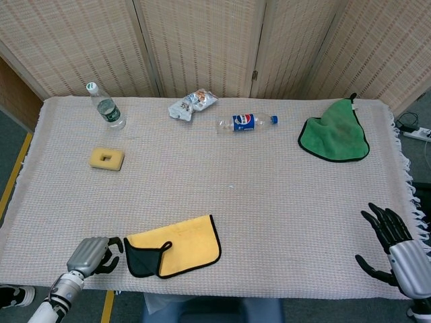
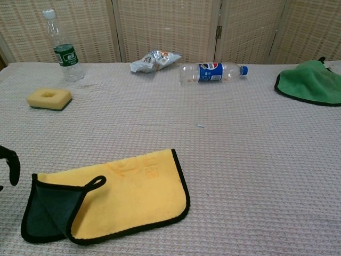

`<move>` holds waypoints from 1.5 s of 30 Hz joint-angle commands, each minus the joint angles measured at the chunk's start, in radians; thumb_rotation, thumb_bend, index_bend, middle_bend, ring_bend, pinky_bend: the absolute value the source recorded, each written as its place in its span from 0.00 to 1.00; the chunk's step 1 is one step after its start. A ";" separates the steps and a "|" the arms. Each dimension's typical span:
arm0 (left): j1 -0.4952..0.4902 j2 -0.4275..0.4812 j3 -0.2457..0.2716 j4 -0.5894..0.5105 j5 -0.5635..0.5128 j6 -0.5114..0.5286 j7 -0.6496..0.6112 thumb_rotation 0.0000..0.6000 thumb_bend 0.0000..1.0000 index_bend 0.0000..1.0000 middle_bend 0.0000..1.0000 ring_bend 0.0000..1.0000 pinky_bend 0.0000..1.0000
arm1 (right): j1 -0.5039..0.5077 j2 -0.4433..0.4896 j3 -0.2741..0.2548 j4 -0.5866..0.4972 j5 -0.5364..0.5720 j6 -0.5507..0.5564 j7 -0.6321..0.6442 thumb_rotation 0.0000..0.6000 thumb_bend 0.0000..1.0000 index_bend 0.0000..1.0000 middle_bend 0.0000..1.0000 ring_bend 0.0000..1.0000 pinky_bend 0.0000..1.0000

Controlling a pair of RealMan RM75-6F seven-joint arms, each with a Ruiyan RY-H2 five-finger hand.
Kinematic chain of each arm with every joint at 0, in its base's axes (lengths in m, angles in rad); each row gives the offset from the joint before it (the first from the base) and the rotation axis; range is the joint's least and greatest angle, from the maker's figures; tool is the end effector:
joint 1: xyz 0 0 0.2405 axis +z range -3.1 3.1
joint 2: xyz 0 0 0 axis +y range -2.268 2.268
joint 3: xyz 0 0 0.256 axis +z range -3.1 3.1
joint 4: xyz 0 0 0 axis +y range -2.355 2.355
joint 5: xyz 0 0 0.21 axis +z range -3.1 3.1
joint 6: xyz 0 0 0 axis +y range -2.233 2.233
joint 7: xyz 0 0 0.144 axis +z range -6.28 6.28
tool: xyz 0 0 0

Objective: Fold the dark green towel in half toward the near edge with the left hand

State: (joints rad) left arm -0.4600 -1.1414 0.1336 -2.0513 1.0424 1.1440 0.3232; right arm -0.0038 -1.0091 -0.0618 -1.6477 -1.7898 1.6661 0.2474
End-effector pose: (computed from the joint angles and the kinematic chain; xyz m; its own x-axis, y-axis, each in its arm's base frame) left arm -0.2262 0.1972 0.0629 0.2683 0.5381 0.7990 0.9562 -0.0479 -0.2889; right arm -0.2855 -0.1266 0.1817 0.2207 -0.0223 0.9751 -0.9546 -0.2098 0.2113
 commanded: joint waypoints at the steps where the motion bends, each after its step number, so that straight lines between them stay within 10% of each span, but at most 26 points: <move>1: 0.022 0.027 -0.002 -0.010 0.039 0.017 -0.033 1.00 0.52 0.45 1.00 1.00 1.00 | 0.001 -0.001 0.000 -0.001 0.002 -0.002 -0.002 1.00 0.34 0.00 0.00 0.00 0.00; 28: -0.077 -0.158 -0.087 0.131 -0.059 -0.213 -0.063 1.00 0.52 0.26 1.00 1.00 1.00 | -0.003 0.009 0.002 0.008 0.011 0.011 0.025 1.00 0.34 0.00 0.00 0.00 0.00; 45: -0.046 -0.115 -0.035 0.068 -0.019 -0.137 -0.001 1.00 0.52 0.48 1.00 1.00 1.00 | -0.006 0.009 -0.001 0.009 0.000 0.017 0.025 1.00 0.34 0.00 0.00 0.00 0.00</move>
State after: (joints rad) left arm -0.5181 -1.2695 0.0903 -1.9672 1.0044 0.9869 0.3137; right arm -0.0099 -0.9999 -0.0632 -1.6388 -1.7897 1.6834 0.2723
